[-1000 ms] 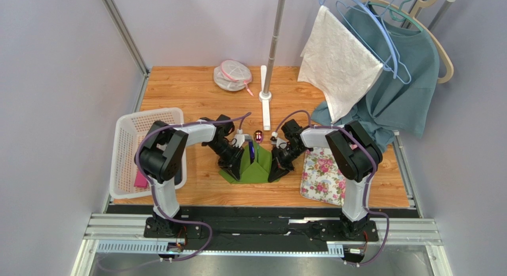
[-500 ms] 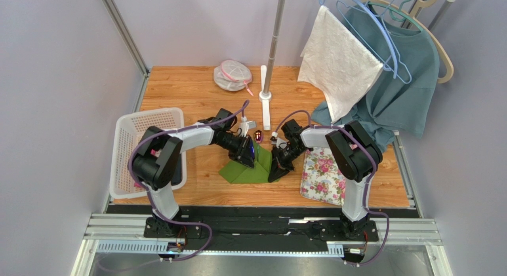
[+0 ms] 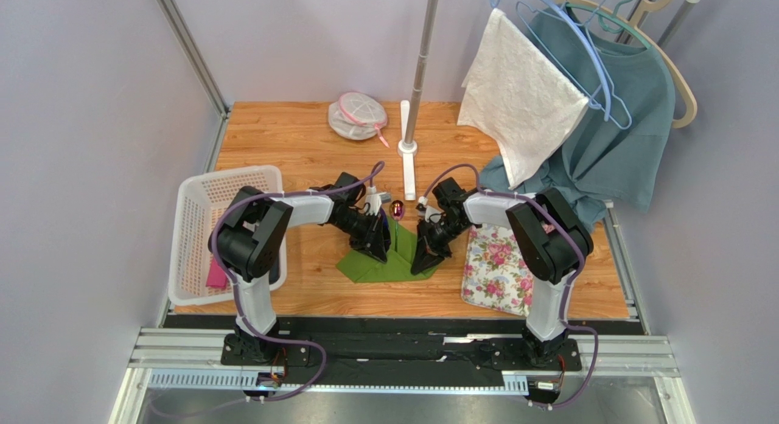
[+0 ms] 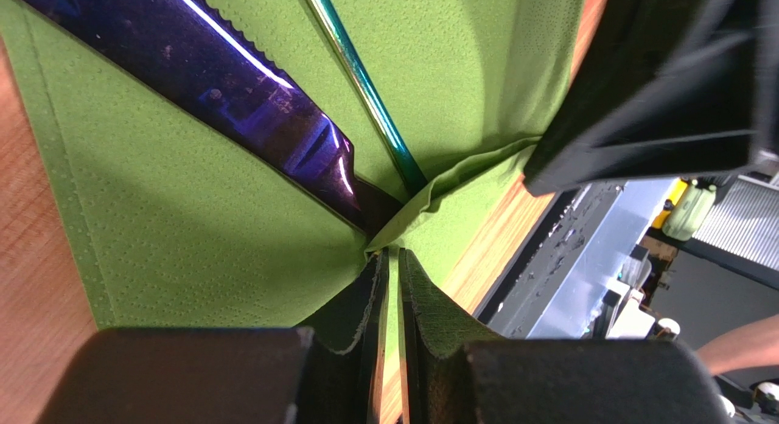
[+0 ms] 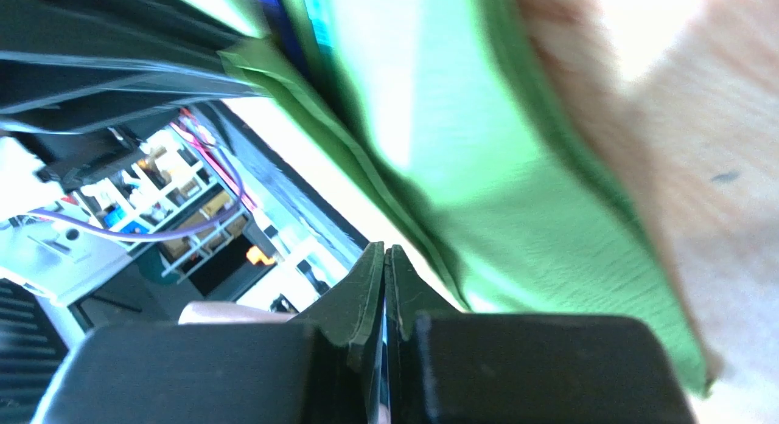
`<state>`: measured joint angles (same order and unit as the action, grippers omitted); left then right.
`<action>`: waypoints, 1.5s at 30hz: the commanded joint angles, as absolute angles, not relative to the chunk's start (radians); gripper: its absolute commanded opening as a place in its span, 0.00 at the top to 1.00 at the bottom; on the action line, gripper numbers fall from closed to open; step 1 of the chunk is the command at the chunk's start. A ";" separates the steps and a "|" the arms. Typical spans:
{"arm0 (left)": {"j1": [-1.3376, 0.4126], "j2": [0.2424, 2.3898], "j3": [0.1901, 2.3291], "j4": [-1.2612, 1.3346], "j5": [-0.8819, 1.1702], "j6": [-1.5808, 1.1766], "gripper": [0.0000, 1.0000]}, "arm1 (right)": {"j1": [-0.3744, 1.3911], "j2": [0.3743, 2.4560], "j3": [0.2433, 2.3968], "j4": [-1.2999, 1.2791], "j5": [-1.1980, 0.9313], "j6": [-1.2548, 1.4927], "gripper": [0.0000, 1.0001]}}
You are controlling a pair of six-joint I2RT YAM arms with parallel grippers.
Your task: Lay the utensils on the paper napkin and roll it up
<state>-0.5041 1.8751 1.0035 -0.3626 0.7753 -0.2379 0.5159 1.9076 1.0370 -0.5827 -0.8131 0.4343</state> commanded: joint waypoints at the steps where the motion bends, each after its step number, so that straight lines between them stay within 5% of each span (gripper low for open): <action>1: -0.503 1.884 1.017 -0.360 0.755 -0.230 0.84 | 0.518 1.833 1.094 -0.543 -0.793 0.503 0.94; 22: -0.450 1.752 1.023 -0.348 0.733 -0.293 0.75 | 0.563 1.967 1.151 -0.512 -0.638 0.495 0.97; 29: -0.433 1.671 1.086 -0.414 0.444 -0.351 0.59 | 0.564 1.971 1.144 -0.512 -0.637 0.499 0.97; 32: -0.457 1.678 1.137 -0.481 0.248 -0.365 0.43 | 0.563 1.974 1.140 -0.512 -0.637 0.500 0.97; 45: -0.563 1.862 1.327 -0.626 -0.098 -0.385 0.43 | 0.563 1.971 1.126 -0.511 -0.635 0.505 0.98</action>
<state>-0.5503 1.8111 1.2663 -0.5739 0.0151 -0.3614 0.5587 1.9629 1.1267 -0.5259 -0.6926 0.5091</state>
